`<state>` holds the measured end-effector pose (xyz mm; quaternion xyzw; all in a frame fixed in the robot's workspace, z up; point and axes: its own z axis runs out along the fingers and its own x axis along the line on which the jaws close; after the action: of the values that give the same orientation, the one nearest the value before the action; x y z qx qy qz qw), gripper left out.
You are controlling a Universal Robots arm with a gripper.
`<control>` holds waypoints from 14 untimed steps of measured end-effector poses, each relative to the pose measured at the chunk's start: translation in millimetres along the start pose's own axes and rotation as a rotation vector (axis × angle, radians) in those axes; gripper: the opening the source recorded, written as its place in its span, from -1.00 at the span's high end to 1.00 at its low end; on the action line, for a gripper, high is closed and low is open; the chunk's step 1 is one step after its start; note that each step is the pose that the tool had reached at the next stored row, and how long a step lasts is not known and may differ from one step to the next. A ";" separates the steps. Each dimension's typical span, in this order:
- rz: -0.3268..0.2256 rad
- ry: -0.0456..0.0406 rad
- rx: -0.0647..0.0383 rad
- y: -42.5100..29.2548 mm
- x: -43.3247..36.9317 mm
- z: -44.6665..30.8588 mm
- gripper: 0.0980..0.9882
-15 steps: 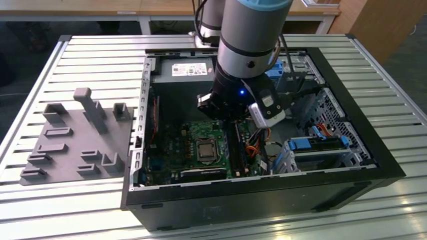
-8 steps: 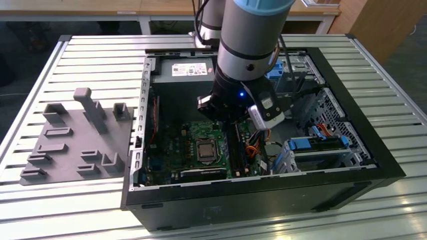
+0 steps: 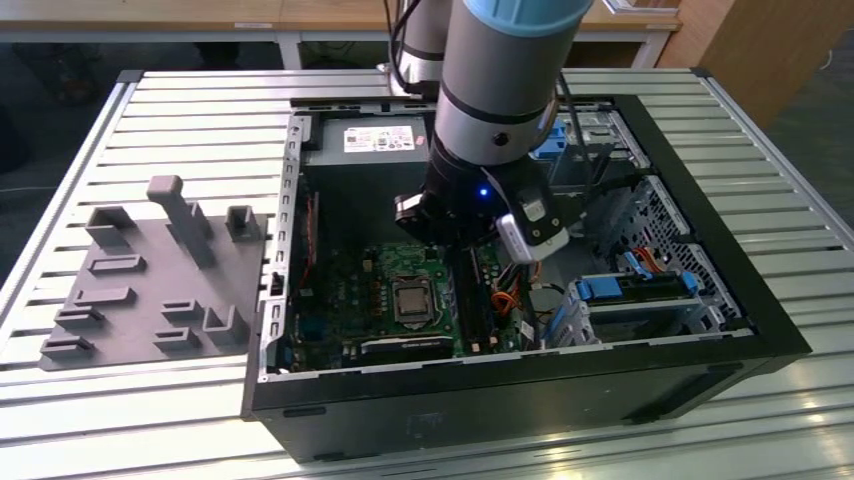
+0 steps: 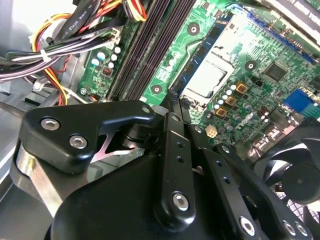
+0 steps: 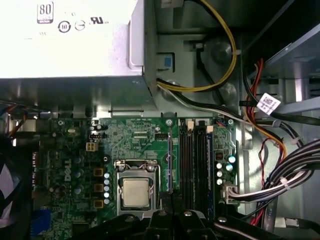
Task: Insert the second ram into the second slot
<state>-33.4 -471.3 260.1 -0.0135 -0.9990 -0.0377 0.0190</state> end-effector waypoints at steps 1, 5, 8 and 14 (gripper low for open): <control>0.000 -0.0001 0.000 -0.7 0.0 1.1 0.96; 0.000 -0.0001 0.000 -1.3 -0.4 7.2 0.96; 0.000 0.0000 0.000 -1.5 -2.0 10.9 0.96; 0.000 0.0000 0.000 -1.5 -7.7 13.2 0.96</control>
<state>-26.3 -472.1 246.5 -0.0136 -0.9990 -0.0377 0.0190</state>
